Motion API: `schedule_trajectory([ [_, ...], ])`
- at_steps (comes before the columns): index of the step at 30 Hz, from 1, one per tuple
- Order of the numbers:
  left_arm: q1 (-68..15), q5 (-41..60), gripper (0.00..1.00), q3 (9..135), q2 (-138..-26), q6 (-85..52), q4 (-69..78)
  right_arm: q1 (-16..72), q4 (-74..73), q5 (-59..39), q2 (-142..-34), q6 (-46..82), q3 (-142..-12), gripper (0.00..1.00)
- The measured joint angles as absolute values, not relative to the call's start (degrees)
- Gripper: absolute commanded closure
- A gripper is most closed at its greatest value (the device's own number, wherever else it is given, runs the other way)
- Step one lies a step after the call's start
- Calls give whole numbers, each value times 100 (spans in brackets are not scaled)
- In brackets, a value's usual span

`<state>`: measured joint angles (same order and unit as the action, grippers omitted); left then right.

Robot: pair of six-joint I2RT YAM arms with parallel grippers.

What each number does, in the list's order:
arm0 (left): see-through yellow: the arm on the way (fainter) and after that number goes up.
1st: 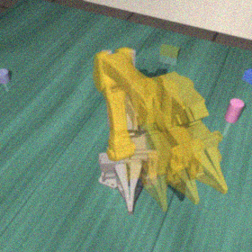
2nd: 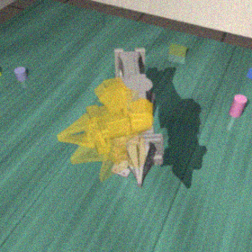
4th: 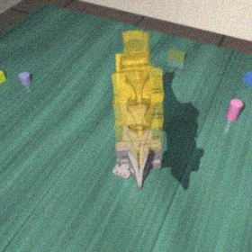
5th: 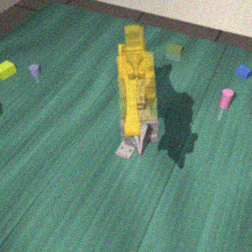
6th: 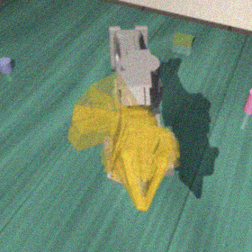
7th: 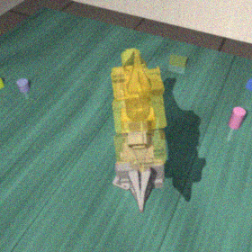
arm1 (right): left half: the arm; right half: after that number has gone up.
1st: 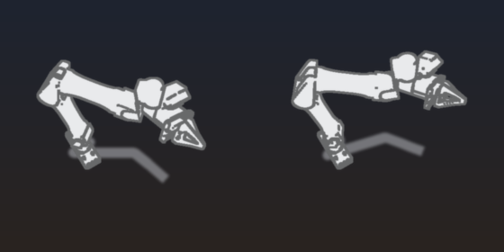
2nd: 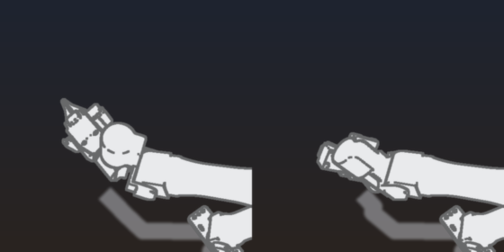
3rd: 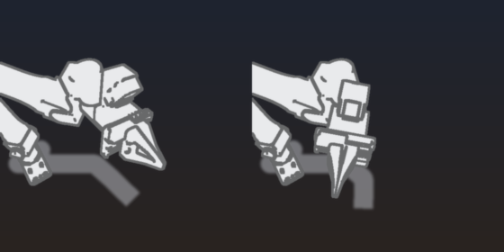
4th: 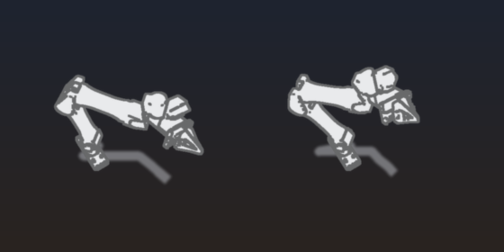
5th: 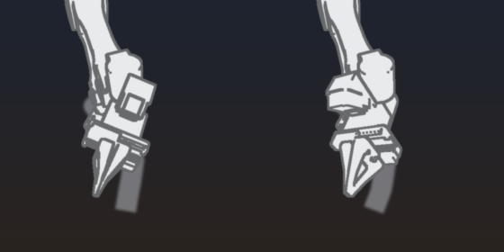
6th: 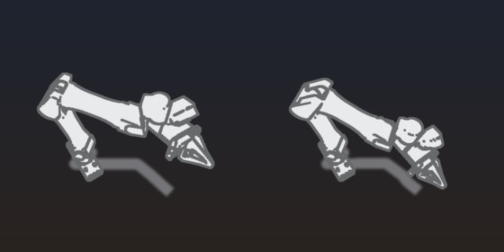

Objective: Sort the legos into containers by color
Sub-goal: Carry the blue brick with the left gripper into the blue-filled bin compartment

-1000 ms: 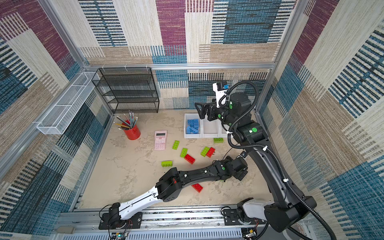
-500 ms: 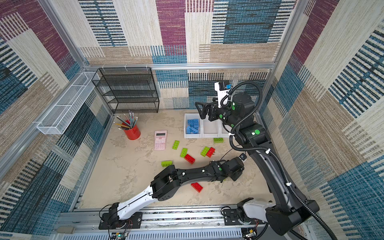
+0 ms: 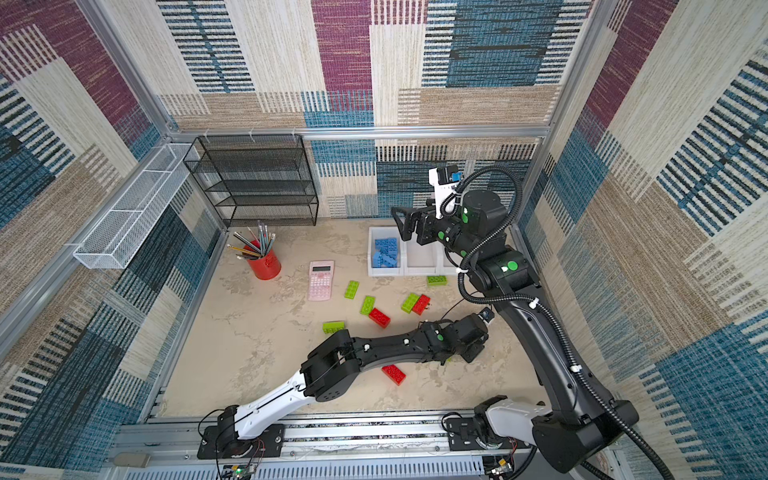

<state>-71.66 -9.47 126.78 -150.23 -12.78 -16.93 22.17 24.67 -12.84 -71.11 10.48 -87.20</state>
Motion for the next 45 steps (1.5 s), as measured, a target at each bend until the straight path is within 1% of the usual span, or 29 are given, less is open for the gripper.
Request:
schedule_trajectory([
  [5,-7113,-878,73,12328,-14663,-1116,-1994,2112,2606,-1111,-7135,1179,-8790,1],
  [9,-6908,-864,73,11636,-14075,-1074,-1997,1717,2694,-1004,-7037,1402,-8584,0],
  [17,-5988,-735,73,9660,-12477,-1258,-1704,908,2318,-1334,-6497,1933,-7242,0],
  [21,-5535,-720,72,9050,-11830,-1356,-1629,572,1986,-1500,-6438,2176,-6501,0],
  [24,-5199,-718,72,8803,-11472,-1363,-1640,506,1586,-1562,-6414,2320,-5870,0],
  [28,-4742,-718,72,8879,-11303,-1354,-1699,478,1068,-1660,-6416,2504,-4952,0],
  [33,-4224,-648,72,9627,-11583,-1284,-1944,480,421,-1925,-6582,2648,-4182,0],
  [38,-3800,-504,71,10652,-12285,-1199,-2309,482,-30,-2193,-6803,2670,-3712,0],
  [45,-3597,-381,69,12046,-13279,-1063,-2932,587,-436,-2349,-6858,2600,-3433,1],
])
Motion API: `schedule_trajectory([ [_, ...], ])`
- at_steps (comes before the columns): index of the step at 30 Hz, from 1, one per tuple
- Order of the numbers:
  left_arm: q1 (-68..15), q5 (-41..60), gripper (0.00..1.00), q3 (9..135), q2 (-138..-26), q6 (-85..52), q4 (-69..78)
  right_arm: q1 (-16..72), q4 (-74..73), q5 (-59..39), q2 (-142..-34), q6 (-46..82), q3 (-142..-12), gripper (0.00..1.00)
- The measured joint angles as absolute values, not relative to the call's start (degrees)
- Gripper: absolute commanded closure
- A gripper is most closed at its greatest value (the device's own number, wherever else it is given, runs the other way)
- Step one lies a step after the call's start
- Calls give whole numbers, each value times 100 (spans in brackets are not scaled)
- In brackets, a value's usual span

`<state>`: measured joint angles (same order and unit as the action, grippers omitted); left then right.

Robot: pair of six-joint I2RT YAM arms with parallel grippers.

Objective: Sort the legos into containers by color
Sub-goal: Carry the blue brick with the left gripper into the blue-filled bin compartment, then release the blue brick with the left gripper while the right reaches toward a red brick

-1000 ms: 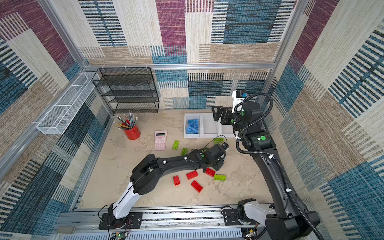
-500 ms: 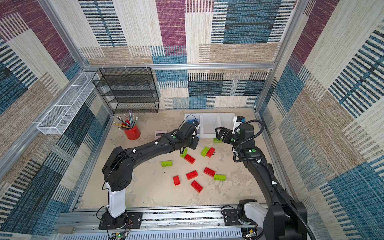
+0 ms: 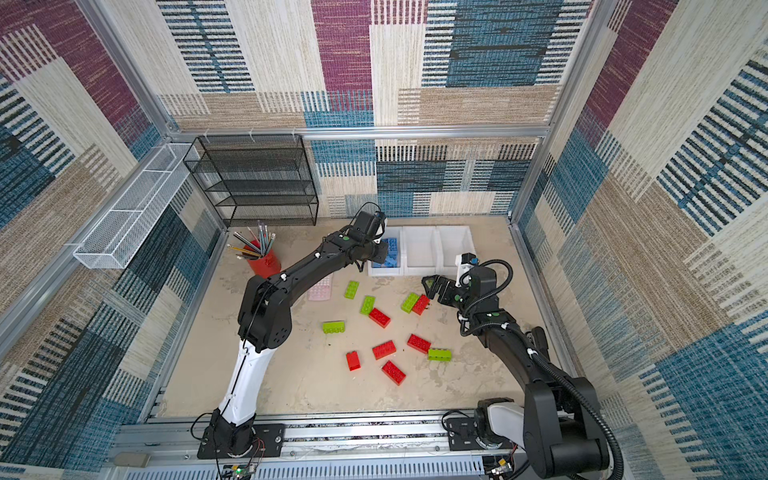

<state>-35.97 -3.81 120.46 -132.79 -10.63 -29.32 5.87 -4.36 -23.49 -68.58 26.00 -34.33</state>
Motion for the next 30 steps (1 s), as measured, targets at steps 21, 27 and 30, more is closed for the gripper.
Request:
schedule_trajectory([
  [21,-3489,-137,31,13391,-13998,-1013,-3588,1474,123,-1439,-6803,2244,-3516,10],
  [27,-3494,-117,31,11590,-12536,-1114,-3122,1500,410,-1197,-6834,2241,-3507,29],
  [30,-3518,-84,32,10492,-11681,-1321,-2698,1527,513,-1002,-6971,2220,-3511,37],
])
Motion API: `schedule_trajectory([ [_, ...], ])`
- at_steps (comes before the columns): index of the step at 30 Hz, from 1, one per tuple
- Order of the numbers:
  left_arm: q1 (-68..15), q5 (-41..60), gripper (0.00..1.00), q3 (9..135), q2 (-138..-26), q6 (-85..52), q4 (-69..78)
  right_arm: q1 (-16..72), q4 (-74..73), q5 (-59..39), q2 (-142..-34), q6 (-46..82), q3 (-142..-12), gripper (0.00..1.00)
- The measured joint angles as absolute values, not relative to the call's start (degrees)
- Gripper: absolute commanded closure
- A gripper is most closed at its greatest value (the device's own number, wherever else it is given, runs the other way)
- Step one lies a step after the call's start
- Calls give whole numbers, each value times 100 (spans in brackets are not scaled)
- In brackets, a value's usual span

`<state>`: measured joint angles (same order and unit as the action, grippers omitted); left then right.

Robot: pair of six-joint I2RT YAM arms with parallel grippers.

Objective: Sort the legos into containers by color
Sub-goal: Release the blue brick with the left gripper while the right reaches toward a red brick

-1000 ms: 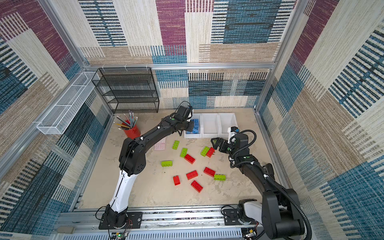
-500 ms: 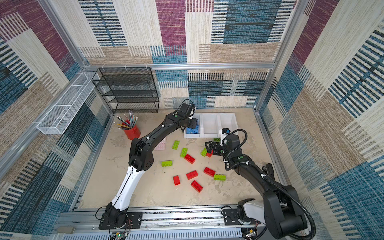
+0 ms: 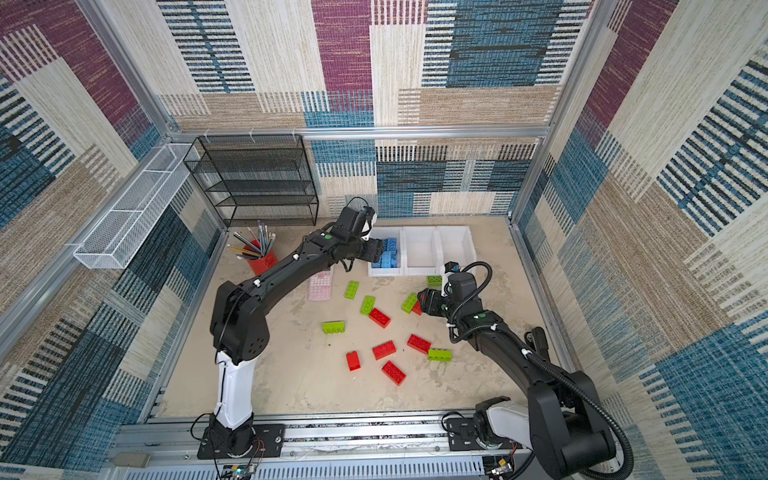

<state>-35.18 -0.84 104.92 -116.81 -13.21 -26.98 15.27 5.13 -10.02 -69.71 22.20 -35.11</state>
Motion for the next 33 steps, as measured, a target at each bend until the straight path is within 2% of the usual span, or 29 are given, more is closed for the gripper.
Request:
schedule_trajectory([
  [7,-3778,51,32,8149,-9992,-1852,-1785,1546,735,-569,-7522,2130,-3791,37],
  [11,-3975,78,32,7013,-9185,-2137,-1481,1553,755,-390,-7900,2062,-4007,28],
  [17,-4136,95,33,5636,-8121,-2392,-1356,1579,725,-235,-8392,1942,-4259,26],
  [25,-4206,202,33,4239,-6805,-2692,-1424,1605,628,-110,-8962,1898,-4423,21],
  [33,-4211,183,34,3717,-6383,-2810,-1382,1623,635,64,-9183,1813,-4456,19],
])
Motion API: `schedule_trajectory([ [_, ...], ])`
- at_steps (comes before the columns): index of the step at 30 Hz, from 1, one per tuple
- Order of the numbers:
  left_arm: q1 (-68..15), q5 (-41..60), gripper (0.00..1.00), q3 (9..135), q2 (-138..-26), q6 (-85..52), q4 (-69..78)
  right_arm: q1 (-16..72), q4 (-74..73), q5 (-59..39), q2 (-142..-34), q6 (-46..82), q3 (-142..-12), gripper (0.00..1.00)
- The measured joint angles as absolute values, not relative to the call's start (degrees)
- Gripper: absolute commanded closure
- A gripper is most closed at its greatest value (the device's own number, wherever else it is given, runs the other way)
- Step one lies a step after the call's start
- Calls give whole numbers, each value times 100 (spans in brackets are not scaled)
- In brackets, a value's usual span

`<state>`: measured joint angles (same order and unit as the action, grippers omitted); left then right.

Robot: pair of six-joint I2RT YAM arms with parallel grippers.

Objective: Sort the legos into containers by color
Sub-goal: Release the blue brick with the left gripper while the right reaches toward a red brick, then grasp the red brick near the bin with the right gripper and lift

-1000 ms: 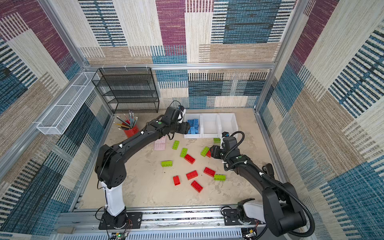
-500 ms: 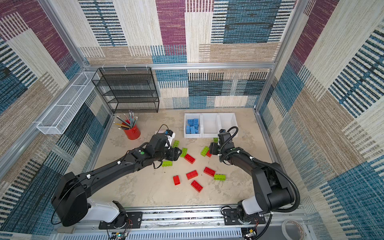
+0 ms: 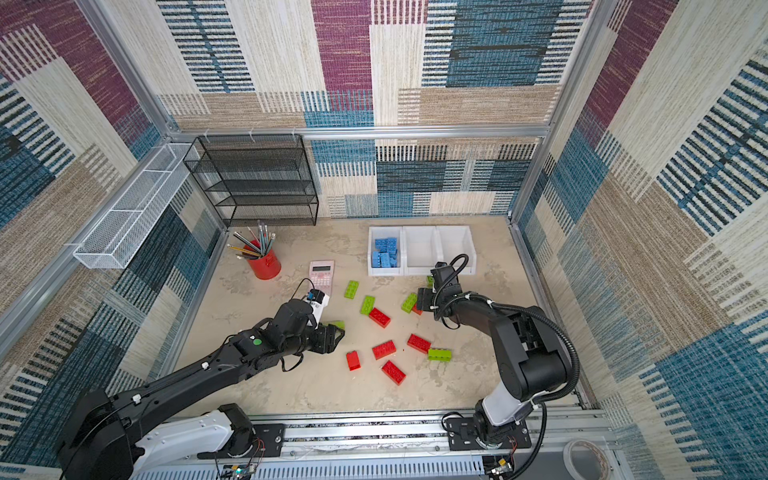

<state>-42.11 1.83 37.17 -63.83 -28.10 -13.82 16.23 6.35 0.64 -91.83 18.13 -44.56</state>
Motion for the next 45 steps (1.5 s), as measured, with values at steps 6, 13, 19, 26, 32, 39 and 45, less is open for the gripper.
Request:
schedule_trajectory([
  [6,-4211,209,34,3632,-6272,-2812,-1227,1627,714,215,-9078,1798,-4375,20],
  [13,-4213,209,34,3465,-6208,-2812,-965,1627,1037,353,-8877,1798,-4362,25],
  [19,-4213,207,34,3306,-6215,-2812,-808,1682,1229,362,-8816,1802,-4462,16],
  [26,-4213,200,34,3205,-6237,-2797,-585,1756,1334,360,-8938,1865,-4565,15],
  [32,-4213,183,34,3065,-6237,-2764,-526,1841,1326,366,-9220,1946,-4624,12],
  [39,-4213,183,34,3006,-6261,-2738,-362,1962,1358,513,-9411,1938,-4781,16],
  [45,-4213,183,34,2991,-6261,-2724,-346,2075,1459,578,-9428,1938,-4816,37],
])
